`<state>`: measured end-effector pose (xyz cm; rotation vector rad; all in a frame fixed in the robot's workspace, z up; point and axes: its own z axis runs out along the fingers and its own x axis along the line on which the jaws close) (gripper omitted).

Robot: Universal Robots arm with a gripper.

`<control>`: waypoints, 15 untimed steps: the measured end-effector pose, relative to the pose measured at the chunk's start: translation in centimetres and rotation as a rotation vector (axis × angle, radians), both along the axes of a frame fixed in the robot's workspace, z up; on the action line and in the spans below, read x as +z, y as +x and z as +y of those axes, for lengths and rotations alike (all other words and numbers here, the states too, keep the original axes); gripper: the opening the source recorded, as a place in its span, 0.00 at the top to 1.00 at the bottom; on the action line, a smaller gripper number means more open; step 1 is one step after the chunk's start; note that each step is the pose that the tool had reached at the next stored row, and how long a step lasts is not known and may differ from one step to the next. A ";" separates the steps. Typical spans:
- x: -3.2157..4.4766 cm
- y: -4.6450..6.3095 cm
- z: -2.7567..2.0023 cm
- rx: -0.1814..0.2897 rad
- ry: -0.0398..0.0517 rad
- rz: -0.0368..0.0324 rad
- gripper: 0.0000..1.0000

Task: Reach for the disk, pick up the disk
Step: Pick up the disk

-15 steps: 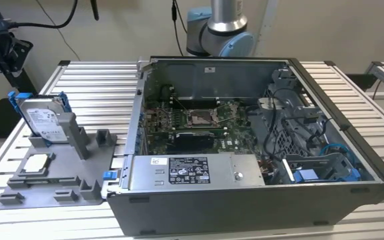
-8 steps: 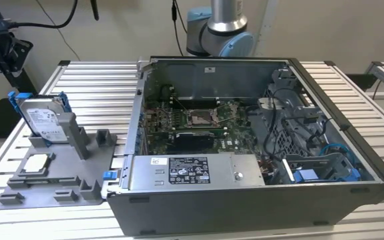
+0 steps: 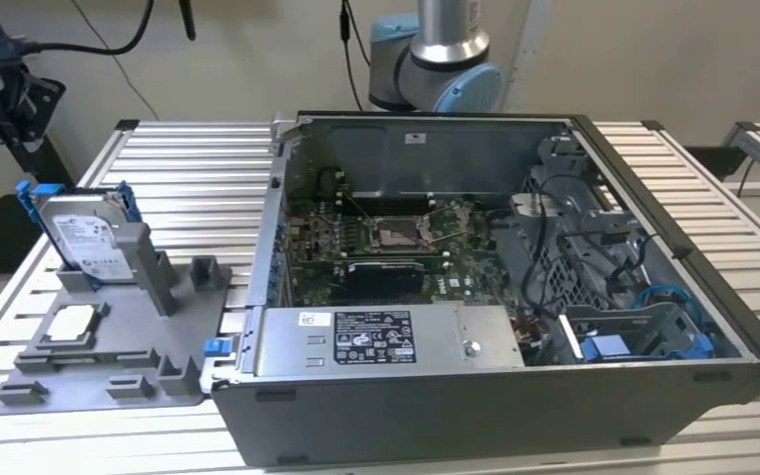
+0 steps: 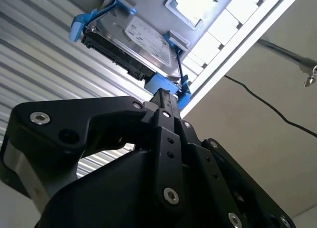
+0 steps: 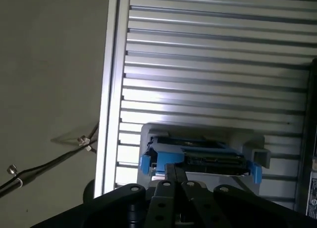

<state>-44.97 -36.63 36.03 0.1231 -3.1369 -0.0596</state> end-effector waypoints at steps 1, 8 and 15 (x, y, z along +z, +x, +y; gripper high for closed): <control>0.00 0.0 0.00 0.011 0.0000 0.0001 1.00; -0.02 0.0 0.00 0.106 -0.0001 -0.0003 1.00; -0.01 0.0 0.00 0.228 -0.0006 -0.0002 1.00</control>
